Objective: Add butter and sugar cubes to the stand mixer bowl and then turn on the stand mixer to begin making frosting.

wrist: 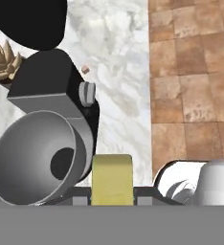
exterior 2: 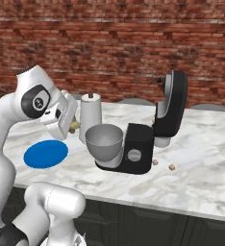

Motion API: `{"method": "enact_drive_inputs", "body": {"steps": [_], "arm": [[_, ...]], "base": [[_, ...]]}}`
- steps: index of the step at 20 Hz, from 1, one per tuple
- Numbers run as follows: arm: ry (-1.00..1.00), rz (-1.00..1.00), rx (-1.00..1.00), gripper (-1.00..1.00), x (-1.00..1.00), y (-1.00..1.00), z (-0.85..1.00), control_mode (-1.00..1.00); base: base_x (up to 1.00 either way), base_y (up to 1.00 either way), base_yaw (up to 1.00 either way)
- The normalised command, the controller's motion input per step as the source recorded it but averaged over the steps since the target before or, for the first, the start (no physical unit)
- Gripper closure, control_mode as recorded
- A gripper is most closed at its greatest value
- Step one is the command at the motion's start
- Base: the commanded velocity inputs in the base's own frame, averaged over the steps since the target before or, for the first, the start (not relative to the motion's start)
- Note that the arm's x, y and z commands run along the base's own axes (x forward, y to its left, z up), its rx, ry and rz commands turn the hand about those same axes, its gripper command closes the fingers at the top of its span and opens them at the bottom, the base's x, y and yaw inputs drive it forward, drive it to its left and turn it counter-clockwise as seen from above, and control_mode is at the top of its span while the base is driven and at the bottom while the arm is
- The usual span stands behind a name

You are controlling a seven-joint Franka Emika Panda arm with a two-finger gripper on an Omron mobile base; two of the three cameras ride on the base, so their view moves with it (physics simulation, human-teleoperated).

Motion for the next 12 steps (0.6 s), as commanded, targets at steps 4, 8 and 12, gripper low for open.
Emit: {"method": "enact_drive_inputs", "body": {"steps": [4, 8, 12], "arm": [[0.01, 0.0, 0.04, 1.0, 0.43, -0.61, -0.04, -1.0], [0.03, 0.0, 0.1, 1.0, 0.76, -0.46, -0.15, -1.0], [0.12, 0.0, 0.1, 1.0, 0.68, -0.3, -0.23, -1.0]], "base": [[0.0, 0.0, 0.0], [0.0, 0.0, 0.0], [0.0, 0.0, 0.0]]}}
